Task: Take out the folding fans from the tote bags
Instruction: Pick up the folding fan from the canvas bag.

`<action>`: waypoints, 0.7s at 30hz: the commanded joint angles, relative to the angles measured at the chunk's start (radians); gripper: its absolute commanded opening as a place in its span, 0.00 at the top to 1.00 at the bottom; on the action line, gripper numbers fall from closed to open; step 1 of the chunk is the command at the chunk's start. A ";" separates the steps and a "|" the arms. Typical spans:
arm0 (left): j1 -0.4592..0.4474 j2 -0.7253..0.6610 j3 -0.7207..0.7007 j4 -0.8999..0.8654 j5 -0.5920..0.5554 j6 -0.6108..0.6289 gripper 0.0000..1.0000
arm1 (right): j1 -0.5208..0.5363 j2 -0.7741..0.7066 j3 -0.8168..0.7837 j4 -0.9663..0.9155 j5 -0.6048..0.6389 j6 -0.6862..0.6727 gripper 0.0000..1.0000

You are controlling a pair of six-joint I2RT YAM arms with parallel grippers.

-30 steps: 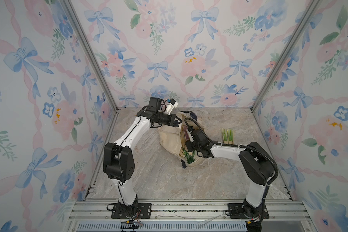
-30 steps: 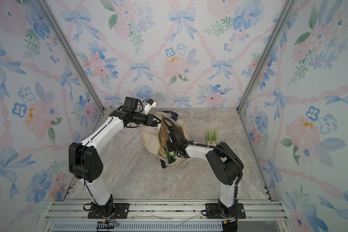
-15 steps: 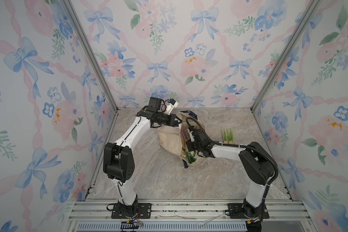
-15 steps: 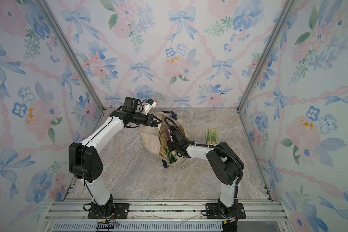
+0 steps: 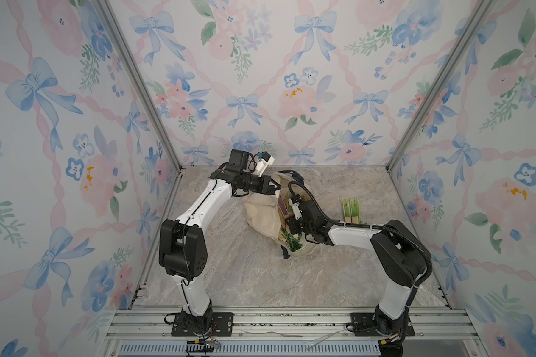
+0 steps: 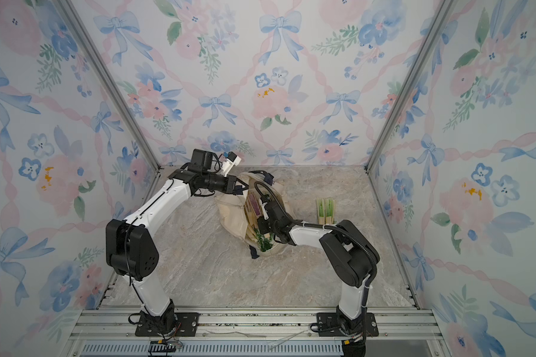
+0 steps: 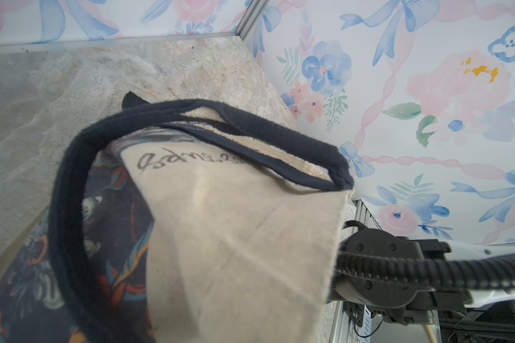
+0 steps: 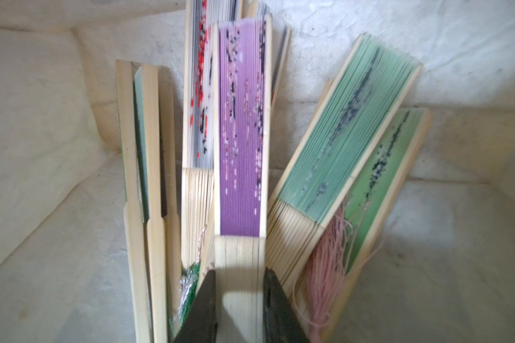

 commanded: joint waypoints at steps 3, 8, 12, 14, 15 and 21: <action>-0.008 0.003 0.016 0.028 0.030 0.004 1.00 | -0.005 -0.029 -0.040 0.062 -0.031 0.000 0.79; -0.007 0.003 0.024 0.028 0.031 0.005 1.00 | -0.005 -0.062 -0.089 0.123 -0.059 -0.013 0.79; -0.005 0.005 0.025 0.028 0.032 0.007 1.00 | -0.005 -0.074 -0.122 0.151 -0.073 -0.015 0.80; -0.004 0.006 0.024 0.027 0.033 0.007 1.00 | -0.005 -0.085 -0.145 0.174 -0.091 -0.017 0.80; -0.004 0.008 0.025 0.028 0.035 0.007 1.00 | -0.006 -0.091 -0.158 0.186 -0.099 -0.018 0.81; 0.002 0.013 0.030 0.027 0.040 0.000 1.00 | -0.003 -0.154 -0.234 0.230 -0.140 -0.041 0.85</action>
